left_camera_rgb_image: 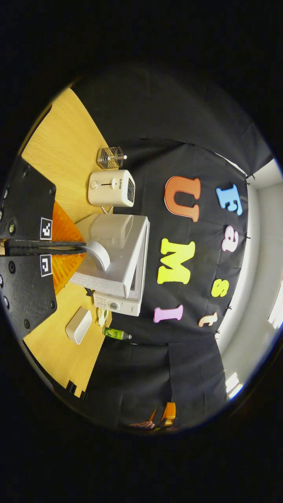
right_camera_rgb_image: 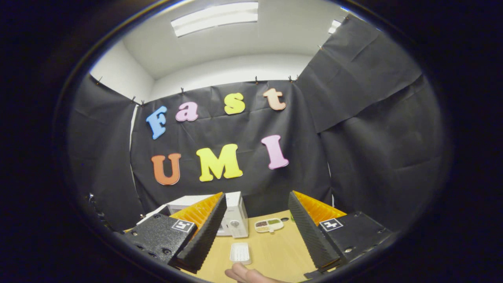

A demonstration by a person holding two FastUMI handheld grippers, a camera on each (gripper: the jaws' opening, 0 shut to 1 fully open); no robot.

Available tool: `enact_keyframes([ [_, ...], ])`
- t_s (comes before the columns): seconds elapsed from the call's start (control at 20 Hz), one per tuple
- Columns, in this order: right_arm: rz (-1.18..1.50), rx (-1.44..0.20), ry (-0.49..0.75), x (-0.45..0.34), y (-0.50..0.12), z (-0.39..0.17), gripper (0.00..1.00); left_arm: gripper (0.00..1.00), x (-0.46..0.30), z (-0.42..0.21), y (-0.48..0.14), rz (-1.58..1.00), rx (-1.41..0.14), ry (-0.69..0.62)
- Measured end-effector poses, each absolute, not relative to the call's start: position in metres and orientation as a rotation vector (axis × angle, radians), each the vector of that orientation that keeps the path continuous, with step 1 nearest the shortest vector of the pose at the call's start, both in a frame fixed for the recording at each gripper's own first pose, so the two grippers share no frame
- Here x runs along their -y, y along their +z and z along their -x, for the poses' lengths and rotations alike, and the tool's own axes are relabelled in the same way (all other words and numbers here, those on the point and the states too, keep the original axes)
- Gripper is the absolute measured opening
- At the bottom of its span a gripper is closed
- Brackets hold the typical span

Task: Open the microwave oven with the left hand, put the food in, and close the microwave oven.

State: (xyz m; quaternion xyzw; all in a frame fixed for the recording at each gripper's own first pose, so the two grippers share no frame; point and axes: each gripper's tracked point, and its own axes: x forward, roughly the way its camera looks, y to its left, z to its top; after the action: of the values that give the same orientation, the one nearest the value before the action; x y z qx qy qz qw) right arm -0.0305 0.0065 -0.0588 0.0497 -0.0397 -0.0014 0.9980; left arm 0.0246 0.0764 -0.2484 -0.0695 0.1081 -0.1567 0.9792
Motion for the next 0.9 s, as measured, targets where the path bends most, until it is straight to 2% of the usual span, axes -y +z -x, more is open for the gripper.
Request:
enact_keyframes([
  [0.05,-0.097,0.081,-0.002,-0.007,-0.059,0.030,0.91,0.00,-0.071,-0.026,-0.249,0.138,-0.218,-0.336],
  [0.1,-0.098,0.081,-0.001,-0.008,-0.059,0.029,1.00,0.00,-0.071,-0.026,-0.250,0.137,-0.222,-0.338],
  [0.4,-0.093,0.071,0.017,-0.012,-0.065,0.029,1.00,0.00,-0.088,-0.024,-0.242,0.130,-0.188,-0.296],
  [0.45,-0.093,0.069,0.020,-0.012,-0.066,0.028,0.91,0.00,-0.089,-0.027,-0.246,0.138,-0.204,-0.293],
  [0.75,-0.088,0.080,0.030,-0.011,-0.063,0.032,0.91,0.00,-0.073,-0.047,-0.256,0.164,-0.247,-0.325],
  [0.8,-0.090,0.082,0.035,-0.012,-0.064,0.031,1.00,0.00,-0.066,-0.049,-0.255,0.175,-0.247,-0.344],
  [0.9,-0.088,0.079,0.042,-0.009,-0.067,0.029,1.00,0.00,-0.050,-0.052,-0.252,0.187,-0.239,-0.380],
])
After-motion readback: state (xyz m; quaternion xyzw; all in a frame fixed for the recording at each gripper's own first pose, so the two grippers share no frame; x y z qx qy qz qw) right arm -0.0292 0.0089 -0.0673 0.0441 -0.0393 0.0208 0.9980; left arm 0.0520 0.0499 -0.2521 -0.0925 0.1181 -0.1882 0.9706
